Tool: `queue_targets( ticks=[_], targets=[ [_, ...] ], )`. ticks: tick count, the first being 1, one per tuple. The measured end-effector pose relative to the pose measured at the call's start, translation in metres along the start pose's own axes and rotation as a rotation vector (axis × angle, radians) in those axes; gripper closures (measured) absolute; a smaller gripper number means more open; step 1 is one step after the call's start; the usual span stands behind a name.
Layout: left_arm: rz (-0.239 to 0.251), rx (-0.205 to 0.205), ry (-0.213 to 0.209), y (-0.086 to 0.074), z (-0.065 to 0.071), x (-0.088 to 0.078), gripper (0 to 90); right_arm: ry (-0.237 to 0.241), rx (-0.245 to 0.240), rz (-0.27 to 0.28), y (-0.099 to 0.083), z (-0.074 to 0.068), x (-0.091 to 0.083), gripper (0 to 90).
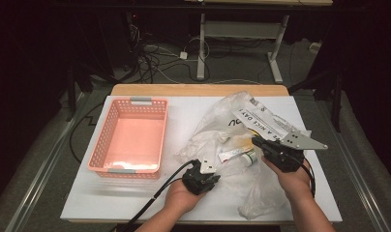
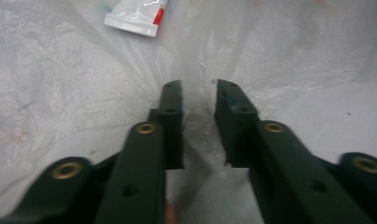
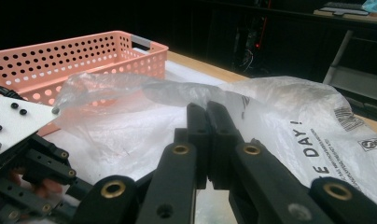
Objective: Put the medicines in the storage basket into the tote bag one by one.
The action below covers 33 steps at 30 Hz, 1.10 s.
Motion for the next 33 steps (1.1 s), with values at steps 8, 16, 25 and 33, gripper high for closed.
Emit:
queue_targets(
  ticks=[8, 16, 25, 33],
  targets=[
    [0.011, -0.016, -0.002, 0.0, -0.002, -0.001, 88.4, -0.003, -0.002, 0.004, 0.001, -0.001, -0.002, 90.0],
    [0.09, -0.065, -0.026, 0.001, -0.006, -0.009, 88.6, -0.004, -0.003, 0.011, 0.0, 0.0, -0.002, 90.0],
    [0.263, -0.102, -0.008, 0.004, -0.009, -0.025, 88.6, -0.008, 0.004, 0.021, 0.0, 0.0, -0.001, 90.0],
    [0.37, -0.066, 0.037, 0.006, -0.007, -0.036, 88.6, -0.016, -0.002, 0.027, 0.001, 0.0, -0.002, 90.0]
  ],
)
Point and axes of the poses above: each handheld gripper's, and its own axes: x roughly forward along the jaws, y roughly out of its top, z roughly to its right, the point moved 9 cm from there along x, roughly forward along the jaws, and after that the axes turned 2 degrees about x, right-handed, at the moved point
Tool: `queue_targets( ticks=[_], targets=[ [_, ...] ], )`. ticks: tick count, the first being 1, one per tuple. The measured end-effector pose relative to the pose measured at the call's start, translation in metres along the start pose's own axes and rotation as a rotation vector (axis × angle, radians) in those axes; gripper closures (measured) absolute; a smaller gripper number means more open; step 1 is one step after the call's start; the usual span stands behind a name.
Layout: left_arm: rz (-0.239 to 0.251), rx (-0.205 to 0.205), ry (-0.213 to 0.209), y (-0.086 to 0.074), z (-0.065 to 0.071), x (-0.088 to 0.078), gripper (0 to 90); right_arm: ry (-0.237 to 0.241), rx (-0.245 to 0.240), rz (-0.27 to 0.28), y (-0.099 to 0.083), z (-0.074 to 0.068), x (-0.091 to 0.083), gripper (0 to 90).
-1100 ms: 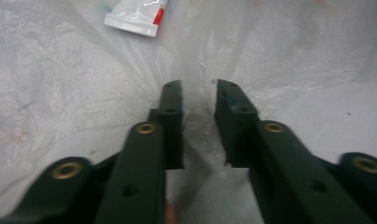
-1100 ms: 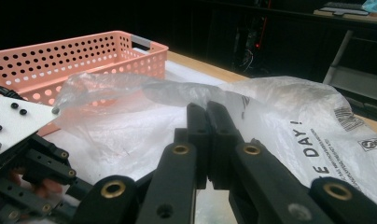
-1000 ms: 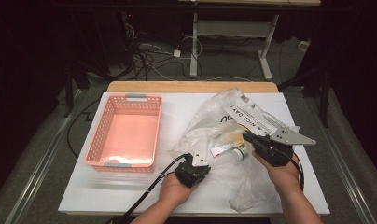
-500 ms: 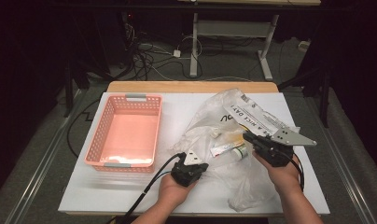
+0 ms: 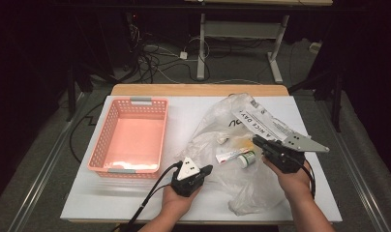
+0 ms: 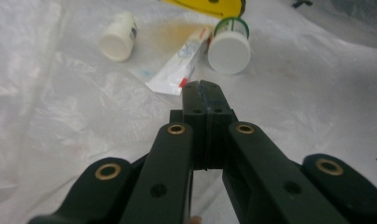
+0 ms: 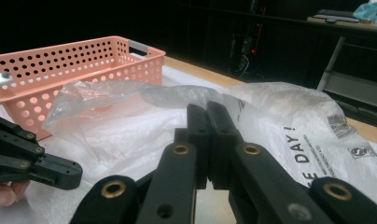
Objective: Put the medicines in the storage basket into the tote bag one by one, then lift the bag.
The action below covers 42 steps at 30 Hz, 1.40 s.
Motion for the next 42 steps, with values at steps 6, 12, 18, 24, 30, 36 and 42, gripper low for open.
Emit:
queue_targets(
  ticks=[6, 12, 18, 24, 30, 36, 42],
  targets=[
    [0.054, -0.002, 0.032, 0.007, -0.006, -0.005, 88.5, -0.005, -0.005, 0.015, 0.003, -0.001, 0.0, 90.0],
    [0.128, 0.0, 0.063, 0.026, -0.013, -0.011, 88.5, -0.022, 0.003, 0.023, 0.002, 0.004, -0.001, 90.0],
    [0.238, 0.039, 0.102, 0.05, -0.016, -0.02, 88.5, -0.026, -0.014, 0.036, 0.005, 0.002, 0.001, 90.0],
    [0.331, 0.074, 0.124, 0.079, -0.018, -0.031, 88.5, -0.026, -0.006, 0.063, 0.01, -0.002, -0.002, 90.0],
    [0.389, 0.101, 0.132, 0.101, -0.02, -0.038, 88.5, -0.024, -0.002, 0.077, 0.013, -0.002, 0.002, 90.0],
    [0.405, 0.154, 0.13, 0.118, -0.019, -0.036, 88.5, -0.032, 0.007, 0.098, 0.021, -0.004, 0.005, 90.0],
    [0.413, 0.174, 0.14, 0.132, -0.022, -0.038, 88.5, -0.053, 0.019, 0.112, 0.03, 0.002, 0.012, 90.0]
  ],
)
Point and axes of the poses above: each handheld gripper's, and its own axes: x roughly forward along the jaws, y roughly out of its top, z roughly to its right, the point moved 9 cm from there along x, roughly forward along the jaws, and after that the axes turned 2 degrees about x, right-handed, at the moved point
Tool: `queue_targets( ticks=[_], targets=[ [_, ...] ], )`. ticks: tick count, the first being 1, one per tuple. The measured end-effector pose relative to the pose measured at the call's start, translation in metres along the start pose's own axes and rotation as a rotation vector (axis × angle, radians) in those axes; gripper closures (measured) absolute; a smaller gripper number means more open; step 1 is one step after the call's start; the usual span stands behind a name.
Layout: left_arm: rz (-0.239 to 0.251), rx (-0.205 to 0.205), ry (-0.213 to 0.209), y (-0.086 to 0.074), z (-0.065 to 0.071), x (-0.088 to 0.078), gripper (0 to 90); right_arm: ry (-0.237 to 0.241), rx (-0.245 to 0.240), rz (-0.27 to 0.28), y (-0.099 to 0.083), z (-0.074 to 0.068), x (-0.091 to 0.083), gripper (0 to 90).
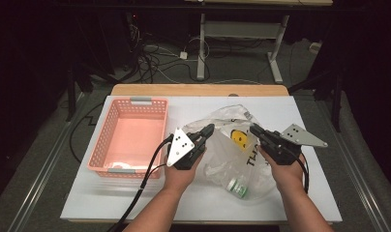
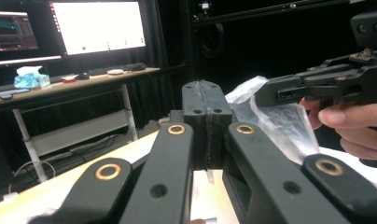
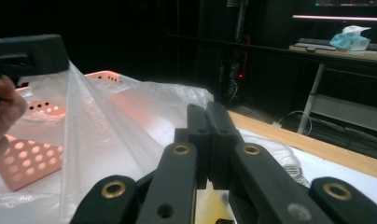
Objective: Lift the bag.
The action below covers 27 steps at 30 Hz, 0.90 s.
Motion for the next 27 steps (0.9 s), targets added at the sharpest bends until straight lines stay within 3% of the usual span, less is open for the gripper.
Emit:
queue_targets(
  ticks=[3, 8, 13, 22, 27],
  targets=[
    [0.0, 0.01, 0.011, 0.004, -0.006, -0.001, 88.5, -0.007, 0.031, 0.036, 0.013, 0.008, -0.001, 90.0],
    [0.016, 0.004, 0.034, 0.009, -0.016, -0.006, 88.5, -0.029, 0.02, 0.101, 0.043, 0.016, -0.014, 90.0],
    [0.049, 0.032, 0.037, 0.028, -0.017, -0.011, 88.5, -0.049, 0.016, 0.153, 0.062, 0.018, -0.02, 90.0],
    [0.104, 0.087, 0.044, 0.064, -0.017, -0.018, 88.5, -0.056, 0.034, 0.154, 0.057, 0.019, -0.01, 90.0],
    [0.121, 0.106, 0.039, 0.078, -0.016, -0.016, 88.5, -0.045, 0.05, 0.121, 0.04, 0.011, 0.005, 90.0]
  ],
)
Point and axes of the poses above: each handheld gripper's, and its own axes: x roughly forward along the jaws, y roughly out of its top, z roughly to its right, the point moved 9 cm from there along x, roughly forward along the jaws, and after that the axes turned 2 degrees about x, right-handed, at the moved point
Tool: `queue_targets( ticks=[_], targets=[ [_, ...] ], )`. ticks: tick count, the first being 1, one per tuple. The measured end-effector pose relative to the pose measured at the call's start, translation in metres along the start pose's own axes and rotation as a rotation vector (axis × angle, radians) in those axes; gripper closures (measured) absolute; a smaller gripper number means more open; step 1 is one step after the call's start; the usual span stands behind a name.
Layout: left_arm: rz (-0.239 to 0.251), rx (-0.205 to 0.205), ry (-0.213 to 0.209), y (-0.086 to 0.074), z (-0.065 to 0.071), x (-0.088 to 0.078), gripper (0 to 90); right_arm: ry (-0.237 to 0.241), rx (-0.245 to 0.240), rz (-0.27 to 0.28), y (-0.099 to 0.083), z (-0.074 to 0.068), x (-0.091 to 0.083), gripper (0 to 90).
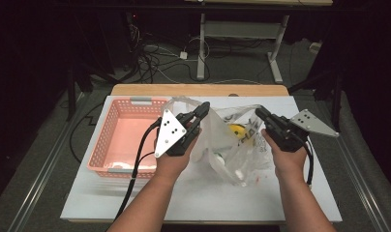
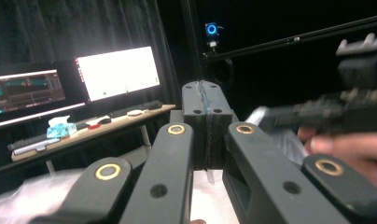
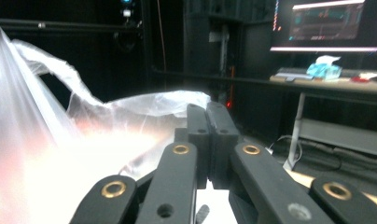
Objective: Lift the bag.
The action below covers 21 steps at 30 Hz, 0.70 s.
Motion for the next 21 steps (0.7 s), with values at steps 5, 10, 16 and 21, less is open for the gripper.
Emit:
queue_targets(
  ticks=[5, 10, 16, 21],
  targets=[
    [0.02, 0.021, -0.003, 0.015, -0.002, 0.005, 88.5, 0.013, 0.012, -0.074, -0.031, -0.007, 0.018, 90.0],
    [0.043, 0.026, 0.0, 0.026, -0.005, 0.007, 88.5, 0.009, 0.009, -0.121, -0.048, -0.007, 0.029, 90.0],
    [0.02, -0.013, 0.005, 0.01, -0.007, 0.013, 88.5, 0.016, -0.003, -0.023, -0.02, -0.017, 0.023, 90.0],
    [0.032, -0.011, 0.01, 0.015, -0.008, 0.016, 88.5, 0.052, -0.028, 0.074, 0.02, -0.037, 0.016, 90.0]
  ],
)
Point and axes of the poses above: each handheld gripper's, and its own axes: x roughly forward along the jaws, y roughly out of its top, z roughly to its right, the point moved 9 cm from there along x, roughly forward along the jaws, and after that the axes turned 2 degrees about x, right-handed, at the moved point
